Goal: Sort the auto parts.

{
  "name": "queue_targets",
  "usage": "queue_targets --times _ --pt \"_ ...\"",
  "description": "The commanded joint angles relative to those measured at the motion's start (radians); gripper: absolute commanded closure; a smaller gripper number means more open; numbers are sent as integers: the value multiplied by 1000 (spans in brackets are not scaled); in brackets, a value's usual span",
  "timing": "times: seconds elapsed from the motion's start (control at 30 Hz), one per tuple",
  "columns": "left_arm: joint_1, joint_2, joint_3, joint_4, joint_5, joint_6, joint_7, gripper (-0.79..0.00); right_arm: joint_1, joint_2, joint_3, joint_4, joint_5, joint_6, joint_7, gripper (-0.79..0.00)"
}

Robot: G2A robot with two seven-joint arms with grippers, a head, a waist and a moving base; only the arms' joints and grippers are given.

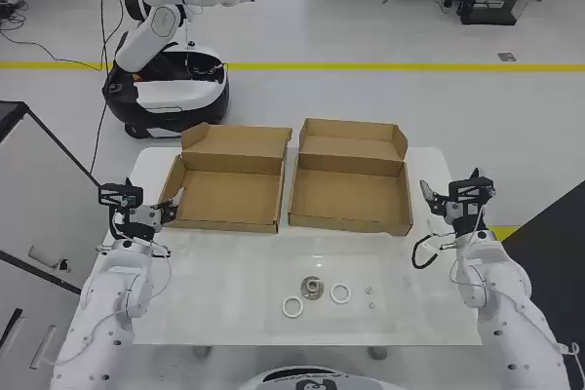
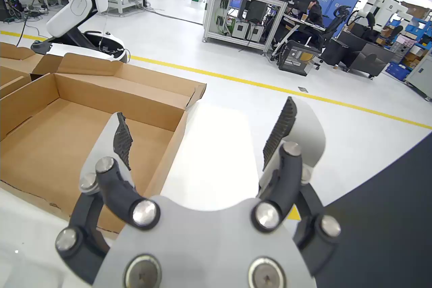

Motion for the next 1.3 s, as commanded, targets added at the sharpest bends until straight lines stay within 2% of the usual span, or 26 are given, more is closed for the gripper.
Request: queue_targets --times 0.0,0.13,0.27,0.43,0.5,0.77,1.07,1.2,1.27 --pt "0 0 0 0 0 0 0 -784 0 0 0 0 0 0 0 -785" --pt "0 0 0 0 0 0 0 -785 9 1 5 -12 1 -18 7 -785" --pt "0 0 0 0 0 0 0 -785 18 7 30 -70 16 -115 64 -785" --pt "0 0 0 0 0 0 0 -785 25 17 72 -163 86 -272 196 -785" --pt "0 0 0 0 0 0 0 -785 31 25 86 -196 93 -372 265 -785" --pt "0 0 0 0 0 0 0 -785 74 50 150 -272 250 -646 519 -785" --pt "0 0 0 0 0 0 0 -785 146 83 149 -351 489 -793 847 -785" --pt "0 0 0 0 0 0 0 -785 192 101 127 -375 608 -815 991 -785" --pt "0 0 0 0 0 0 0 -785 213 115 101 -389 646 -791 1029 -785"
